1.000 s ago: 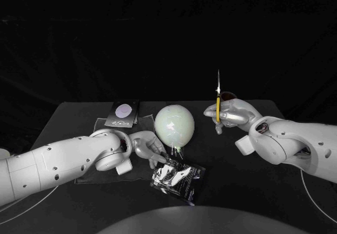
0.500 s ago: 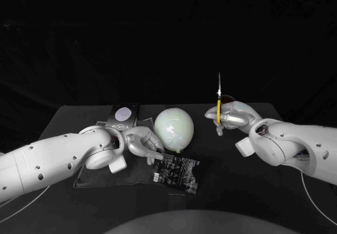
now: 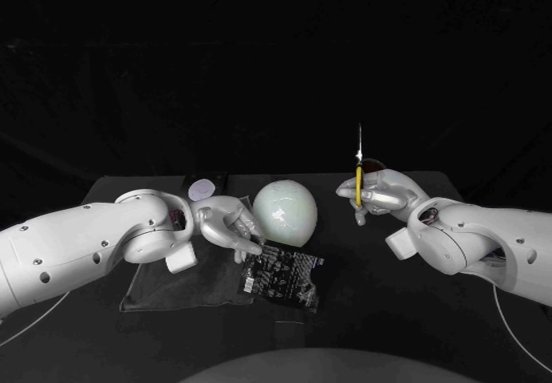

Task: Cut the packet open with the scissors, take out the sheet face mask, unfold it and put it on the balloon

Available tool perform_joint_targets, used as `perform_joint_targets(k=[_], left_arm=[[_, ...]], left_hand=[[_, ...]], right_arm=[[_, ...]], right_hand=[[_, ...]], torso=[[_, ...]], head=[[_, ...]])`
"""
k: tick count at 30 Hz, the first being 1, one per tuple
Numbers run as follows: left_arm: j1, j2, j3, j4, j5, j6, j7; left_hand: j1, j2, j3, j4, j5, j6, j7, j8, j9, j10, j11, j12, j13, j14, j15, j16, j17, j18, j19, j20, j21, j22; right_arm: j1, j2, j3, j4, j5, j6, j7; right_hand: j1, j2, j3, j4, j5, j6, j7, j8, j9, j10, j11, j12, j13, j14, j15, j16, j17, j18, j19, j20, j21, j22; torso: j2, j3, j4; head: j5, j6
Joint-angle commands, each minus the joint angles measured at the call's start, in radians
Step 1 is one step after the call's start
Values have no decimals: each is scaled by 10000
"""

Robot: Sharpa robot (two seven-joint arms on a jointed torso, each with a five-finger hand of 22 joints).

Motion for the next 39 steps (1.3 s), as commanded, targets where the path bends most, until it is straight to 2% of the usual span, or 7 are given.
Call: perform_joint_targets(k=[1, 8, 14, 21, 27, 34, 39], left_arm=[[90, -32, 130, 35, 720, 327, 192], [541, 30, 300, -386, 1551, -431, 714], [733, 179, 384, -733, 2558, -1309, 1196], [790, 327, 432, -1146, 3466, -2247, 1511], [802, 495, 449, -1401, 3618, -2534, 1565], [806, 618, 457, -1500, 3577, -2610, 1561], [807, 615, 468, -1495, 3565, -2584, 1557]], left_hand=[[-89, 2, 74, -29, 27, -18, 0, 35, 330, 151, -76, -30, 9, 47, -5, -50, 8, 123, -57, -28, 40, 8], [-322, -1, 348, -246, 28, -45, 5, 59, 380, 175, -71, -53, 13, 58, -2, -74, 72, 123, -74, -28, 101, 32], [-411, -9, 486, -365, 26, -52, 9, 70, 403, 187, -71, -60, 16, 61, -5, -86, 101, 127, -81, -35, 137, 48], [-891, -138, 1237, -899, 24, -30, 32, 89, 483, 252, -60, -62, 39, 99, -19, -126, 221, 126, -164, -63, 385, 182], [-1223, -177, 1603, -1227, 35, -18, 28, 99, 537, 273, -65, -60, 52, 118, -30, -143, 307, 130, -218, -69, 535, 260], [-1386, -173, 1759, -1379, 30, -16, 27, 102, 564, 280, -65, -58, 59, 120, -30, -153, 350, 131, -243, -70, 606, 295], [-1502, -157, 1853, -1485, 29, -18, 27, 104, 586, 285, -64, -56, 64, 125, -31, -158, 384, 131, -260, -70, 653, 316]], right_arm=[[-3, 27, 7, -79, -1, 52, 183], [-3, 111, 7, -246, 72, 95, 375], [-3, 158, 7, -130, -308, -38, 505], [-3, 184, 7, -14, -413, -105, 713], [-1, 166, 9, 194, -234, -71, 973], [5, 194, 12, 313, 24, -52, 1058], [6, 276, 13, 270, 99, -106, 1052]], right_hand=[[726, 789, -23, -58, -1, 90, -3, -49, -18, 3271, -509, 7766, 3354, 773, 86, -24, 1164, 127, -95, -2, -73, -35], [708, 749, -74, -124, -1, 158, -7, -109, -74, 3194, -511, 7518, 3124, 719, 87, -188, 966, 192, -310, 8, -400, -336], [692, 694, -144, -202, 0, 83, 36, -283, -190, 3193, -483, 7520, 3136, 727, 101, -132, 1029, 170, -289, 17, -282, -195], [698, 620, -288, -325, 1, -135, 166, -619, -416, 3293, -382, 7840, 3442, 838, 176, 271, 1483, 47, 43, 42, 384, 460], [257, 153, -815, -153, -5, -735, 486, -1296, -913, 3315, -100, 7920, 3516, 872, 409, 448, 1671, -47, 158, 190, 702, 800], [-24, -235, -1345, 56, -3, -983, 604, -1682, -1263, 3303, 14, 7899, 3495, 874, 515, 511, 1727, -51, 195, 312, 758, 878], [130, -257, -1515, 58, -3, -1186, 668, -1898, -1493, 3290, 68, 7874, 3469, 866, 561, 521, 1723, -32, 203, 375, 748, 881]], torso=[[7, -11, 2], [-11, 1, -1], [7, -11, -32], [0, 4, -19], [5, -3, -29], [6, 1, -19], [7, -2, -14]], head=[[-19, 109], [-43, 465], [-152, 776], [-415, 1075], [-477, 1263], [-509, 1326], [-588, 1428]])
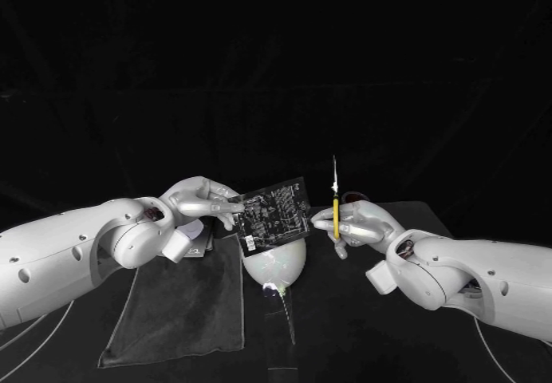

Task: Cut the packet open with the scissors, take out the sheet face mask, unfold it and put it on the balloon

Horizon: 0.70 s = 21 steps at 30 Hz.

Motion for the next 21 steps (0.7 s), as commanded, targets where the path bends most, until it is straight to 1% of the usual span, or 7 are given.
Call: perform_joint_targets(k=[1, 4, 9, 13, 21], left_arm=[[21, 15, 24, 19, 179, -141, 218], [21, 8, 28, 27, 177, -102, 215], [22, -9, 33, 94, 175, -3, 216], [21, -33, 38, 114, 173, 59, 223], [21, -101, 44, 114, 172, 85, 223]], left_hand=[[-41, 44, 62, -25, 62, 6, 48, 44, 575, 143, -69, -49, 17, 35, -48, -69, 16, 124, -43, -1, 69, 11], [-41, 44, 62, -25, 62, 6, 48, 44, 575, 143, -69, -49, 17, 35, -48, -69, 16, 124, -43, -1, 69, 11], [-86, 54, 95, -68, 61, 2, 48, 44, 584, 143, -68, -49, 19, 37, -49, -71, 31, 124, -49, -1, 89, 20], [-99, 58, 103, -79, 61, 1, 49, 44, 587, 142, -68, -49, 19, 36, -48, -72, 34, 124, -50, -1, 94, 22], [-120, 67, 117, -98, 60, -2, 50, 44, 592, 142, -67, -49, 20, 37, -47, -73, 42, 124, -52, 0, 103, 25]], right_arm=[[4, 60, 9, -29, 141, -6, 256], [4, 112, 10, -92, 159, -60, 258], [4, 173, 12, -232, 218, -199, 264], [5, 191, 14, -336, 237, -244, 258], [13, 192, 22, -543, 274, -336, 289]], right_hand=[[64, -154, -115, 3, -2, -568, 416, -77, -101, 3372, -45, 7867, 3455, 867, 73, 45, 1724, -100, -2, 113, 0, 9], [105, -150, -159, 4, -2, -618, 427, -82, -156, 3368, -33, 7861, 3449, 864, 84, 44, 1717, -97, 1, 127, 0, 12], [164, -133, -211, 7, -2, -685, 443, -83, -230, 3367, -18, 7865, 3452, 864, 98, 57, 1729, -93, 1, 144, -6, 12], [164, -133, -211, 7, -2, -685, 443, -83, -230, 3367, -18, 7865, 3452, 864, 98, 57, 1729, -93, 1, 144, -6, 12], [192, -124, -226, 4, -2, -687, 446, -74, -253, 3366, -15, 7863, 3449, 865, 102, 63, 1735, -92, 5, 150, -1, 18]], torso=[[-1, -1, 20], [-11, 2, 29], [-2, -9, 29], [1, -6, 14], [-2, 1, 14]], head=[[-31, 63], [-21, 44], [-54, 31], [-46, 44], [-49, 51]])
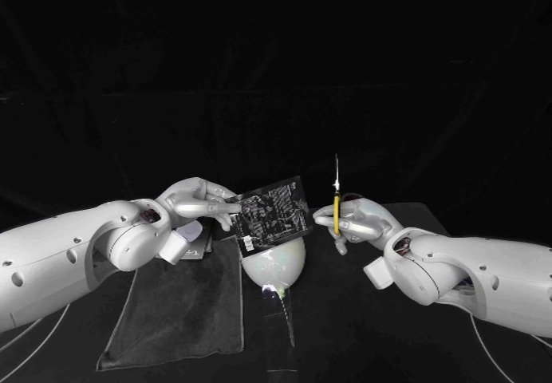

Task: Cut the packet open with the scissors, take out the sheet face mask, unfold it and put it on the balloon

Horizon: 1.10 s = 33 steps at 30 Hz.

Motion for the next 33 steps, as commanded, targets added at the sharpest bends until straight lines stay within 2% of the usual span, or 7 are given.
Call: perform_joint_targets(k=[1, 10, 21, 33], left_arm=[[20, -8, 19, 31, 98, 125, 168], [21, 16, 20, 56, 43, 173, 127], [22, 88, 20, 41, 21, 234, 110], [23, 139, 21, 59, 213, 358, 90]], left_hand=[[9, 118, 46, -26, 27, 16, 66, 71, 365, 144, -64, -49, 11, 22, -67, -34, 21, 121, -52, -3, 42, 15], [9, 118, 46, -26, 27, 16, 66, 71, 365, 144, -64, -49, 11, 22, -67, -34, 21, 121, -52, -3, 42, 15], [-16, 126, 59, -49, 27, 14, 67, 72, 372, 144, -63, -49, 13, 24, -67, -34, 30, 121, -56, -2, 50, 18], [-27, 130, 65, -57, 27, 12, 68, 72, 375, 144, -63, -49, 13, 24, -66, -35, 33, 121, -58, -2, 53, 19]], right_arm=[[10, 3, 18, -58, 39, -89, 201], [54, 130, 43, -200, 55, -86, 220], [65, 338, 48, 36, 25, 87, 189], [81, 671, 51, -36, 49, 261, 133]], right_hand=[[98, -2, -74, 4, -2, -623, 488, -26, -21, 3365, -15, 7861, 3446, 899, 69, 32, 1740, -83, 18, 87, 10, 27], [156, 18, -89, -10, -2, -613, 491, -20, -58, 3358, -13, 7842, 3426, 894, 72, 22, 1721, -71, -1, 93, -33, -12], [166, 14, -100, -14, -3, -609, 492, -18, -67, 3349, -13, 7811, 3396, 889, 73, 6, 1698, -65, -14, 95, -58, -36], [185, 52, -133, 10, -3, -576, 496, -4, -105, 3336, -9, 7774, 3360, 881, 78, -11, 1671, -54, -43, 103, -110, -82]], torso=[[2, 6, -6], [6, 6, -4], [12, 1, 7], [-2, 2, -8]], head=[[1, 15], [-16, 30], [-49, -35], [-3, -58]])
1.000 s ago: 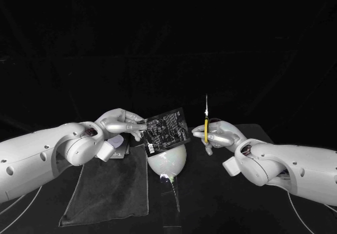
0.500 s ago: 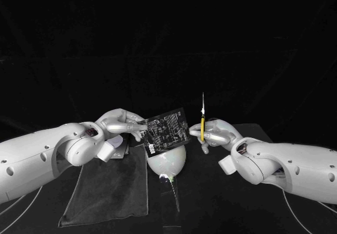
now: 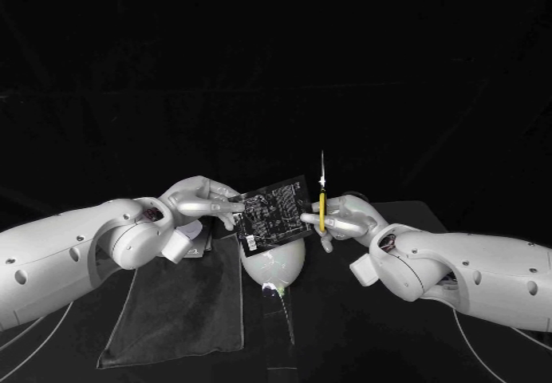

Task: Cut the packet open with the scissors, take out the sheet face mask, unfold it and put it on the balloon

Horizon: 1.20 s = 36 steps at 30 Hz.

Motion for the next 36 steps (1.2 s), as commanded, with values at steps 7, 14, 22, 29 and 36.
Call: perform_joint_targets(k=[7, 14, 22, 29, 36], left_arm=[[19, 66, 17, 11, 306, 245, 94], [20, 110, 17, -14, 328, 232, 81], [21, 169, 16, -17, 342, 148, 49], [22, 329, 14, 33, 496, -192, 73], [24, 378, 10, 57, 938, -573, 333]], left_hand=[[-21, 87, 47, -39, 63, -10, 48, 40, 314, 145, -58, -49, 16, 10, -87, -36, 17, 119, -63, -2, 57, 11], [-21, 87, 47, -39, 63, -10, 48, 40, 314, 145, -58, -49, 16, 10, -87, -36, 17, 119, -63, -2, 57, 11], [-89, 120, 71, -66, 63, -35, 57, 35, 328, 131, -50, -55, 16, 1, -78, -44, 33, 117, -72, 6, 64, 10], [-162, 135, 86, -104, 62, -75, 73, 28, 347, 88, -33, -74, 12, -38, -61, -69, 46, 113, -97, 19, 60, 3], [-678, -86, -240, -111, 49, -659, 324, -248, 317, -657, 253, -253, -76, -707, 290, -344, 43, -32, -668, 270, -258, -147]], right_arm=[[50, 161, 15, -48, -89, 480, 13], [59, 208, 16, -65, -177, 544, -61], [61, 235, 16, 4, -398, 454, -370], [62, 209, 18, 171, -324, 27, -689], [77, 112, 32, 339, 64, -645, -711]], right_hand=[[189, 283, -158, 112, -2, 91, 367, 252, -84, 3337, -106, 7799, 3380, 840, -16, 30, 1667, 39, -45, 18, -63, 3], [433, 1308, 172, 379, 1, 1183, -41, 793, 24, 3341, -433, 7805, 3386, 839, -251, 36, 1660, 56, -35, -114, -60, 21], [271, 1745, 157, 720, 17, 1795, -451, 1624, 801, 3225, -826, 7415, 3014, 840, -580, 52, 1673, 79, -153, -341, -315, -177], [324, 1968, -133, 863, 1, 845, -564, 2823, 2960, 3219, -910, 7443, 3041, 831, -686, 56, 1653, 77, -160, -428, -522, -284], [306, 1989, -136, 904, 1, 759, -581, 2977, 3273, 3162, -925, 7244, 2842, 830, -695, 53, 1642, 74, -140, -433, -525, -267]], torso=[[3, -6, -2], [-9, -1, -7], [1, 3, -8], [-9, -2, -13], [-15, -1, -17]], head=[[20, -9], [40, -11], [19, -2], [26, 3], [37, 28]])
